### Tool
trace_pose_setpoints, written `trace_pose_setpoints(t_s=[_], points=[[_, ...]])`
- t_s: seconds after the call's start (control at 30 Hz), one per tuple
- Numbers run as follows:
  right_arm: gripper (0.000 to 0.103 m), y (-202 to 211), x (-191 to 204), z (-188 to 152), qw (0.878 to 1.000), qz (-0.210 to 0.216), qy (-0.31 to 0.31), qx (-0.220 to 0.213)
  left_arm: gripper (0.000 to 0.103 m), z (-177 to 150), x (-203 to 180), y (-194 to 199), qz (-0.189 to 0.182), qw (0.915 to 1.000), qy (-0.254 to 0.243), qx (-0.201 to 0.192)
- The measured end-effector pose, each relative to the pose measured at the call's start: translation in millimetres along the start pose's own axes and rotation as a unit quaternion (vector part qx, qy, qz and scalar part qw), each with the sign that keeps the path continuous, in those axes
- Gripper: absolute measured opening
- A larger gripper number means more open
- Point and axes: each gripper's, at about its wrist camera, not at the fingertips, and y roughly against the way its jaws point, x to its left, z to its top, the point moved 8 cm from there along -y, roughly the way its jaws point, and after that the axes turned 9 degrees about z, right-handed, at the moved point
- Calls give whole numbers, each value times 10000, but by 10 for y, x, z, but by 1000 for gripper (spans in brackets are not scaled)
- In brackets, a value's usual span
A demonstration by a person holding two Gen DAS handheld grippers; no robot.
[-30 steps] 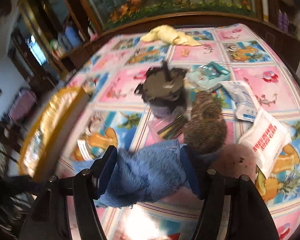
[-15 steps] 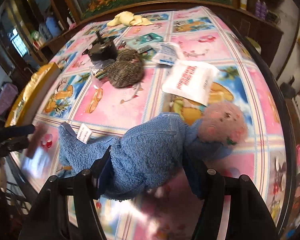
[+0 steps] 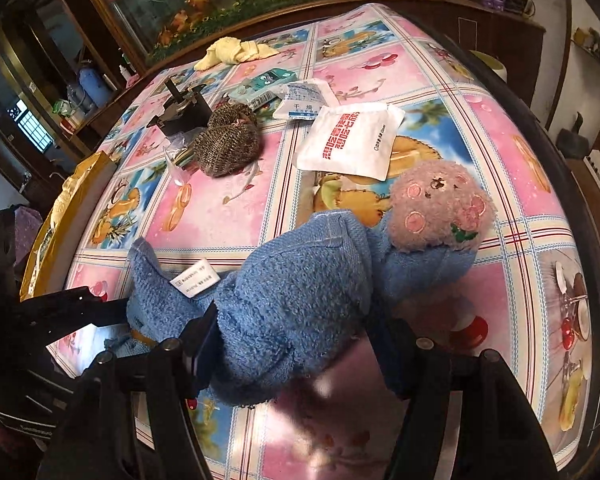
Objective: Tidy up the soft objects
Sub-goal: 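Lift the blue towel with both tools and carry it over the box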
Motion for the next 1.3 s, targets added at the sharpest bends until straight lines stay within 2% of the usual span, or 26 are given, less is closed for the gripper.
trace_pose_setpoints(t_s=[0.03,0.07,0.1,0.2,0.37,0.53,0.7,0.83,1.03,1.17,1.23,1.3], points=[[63,-2,7,2,10000,24,17,-17,41,3,14,-9,-48,10000,45,22],[56,-4,27,2,10000,58,77,-18,28,-12,27,-23,-122,9999,83,75],[50,-1,44,5,9999,137,83,-59,28,-19,47,-10,-188,9997,135,38],[47,31,80,20,9991,358,13,-240,28,-52,125,68,-184,9995,227,-80],[46,210,211,122,9957,646,-38,-658,28,-48,361,392,-286,9966,611,-471],[46,510,448,340,9905,767,158,-1129,28,-140,797,896,-159,9888,1101,-990],[46,688,837,589,9843,1034,474,-1351,28,-326,1490,1550,327,9712,1711,-1629],[46,646,1358,731,9776,1398,872,-1313,28,-541,2059,1916,882,9539,2135,-1915],[46,410,2244,890,9634,1991,1436,-1075,28,-869,2708,2099,1424,9346,2617,-1943],[46,162,2731,946,9550,2159,1841,-863,28,-989,2970,2080,1743,9257,2775,-1887],[46,-44,2932,932,9523,2191,2019,-656,28,-1047,3068,2040,1887,9240,2796,-1803],[46,-245,3089,875,9503,2210,2151,-416,28,-1099,3156,2007,2191,9206,2748,-1700]])
